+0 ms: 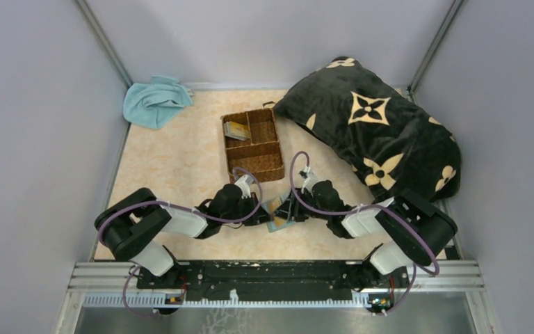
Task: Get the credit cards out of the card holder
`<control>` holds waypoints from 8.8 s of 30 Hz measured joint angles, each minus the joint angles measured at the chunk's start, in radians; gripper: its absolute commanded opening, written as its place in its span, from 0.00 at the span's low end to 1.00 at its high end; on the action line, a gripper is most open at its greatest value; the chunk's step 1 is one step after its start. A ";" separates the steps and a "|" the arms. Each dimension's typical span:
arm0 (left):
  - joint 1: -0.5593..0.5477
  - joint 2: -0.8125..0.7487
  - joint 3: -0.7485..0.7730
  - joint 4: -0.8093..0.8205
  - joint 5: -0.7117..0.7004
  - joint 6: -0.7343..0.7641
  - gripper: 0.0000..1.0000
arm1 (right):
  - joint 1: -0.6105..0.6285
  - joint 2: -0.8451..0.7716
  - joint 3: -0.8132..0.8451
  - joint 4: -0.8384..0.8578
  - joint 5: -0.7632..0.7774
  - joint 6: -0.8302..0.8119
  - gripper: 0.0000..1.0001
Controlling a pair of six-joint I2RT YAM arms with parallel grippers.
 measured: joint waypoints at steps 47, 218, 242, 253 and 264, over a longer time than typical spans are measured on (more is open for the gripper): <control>0.035 -0.164 -0.045 -0.049 0.013 0.049 0.62 | -0.113 -0.277 -0.002 -0.374 0.019 -0.163 0.00; 0.115 -0.305 -0.054 -0.117 0.013 0.090 0.22 | 0.106 -0.192 0.018 -0.372 0.193 -0.240 0.34; 0.113 -0.309 -0.020 -0.208 -0.008 0.141 0.24 | 0.325 -0.253 0.353 -0.790 0.631 -0.451 0.49; 0.111 -0.395 -0.033 -0.216 -0.016 0.135 0.18 | -0.014 -0.330 0.120 -0.482 0.132 -0.228 0.00; 0.111 -0.448 -0.030 -0.214 0.017 0.138 0.18 | -0.103 -0.317 0.037 -0.218 -0.104 -0.045 0.55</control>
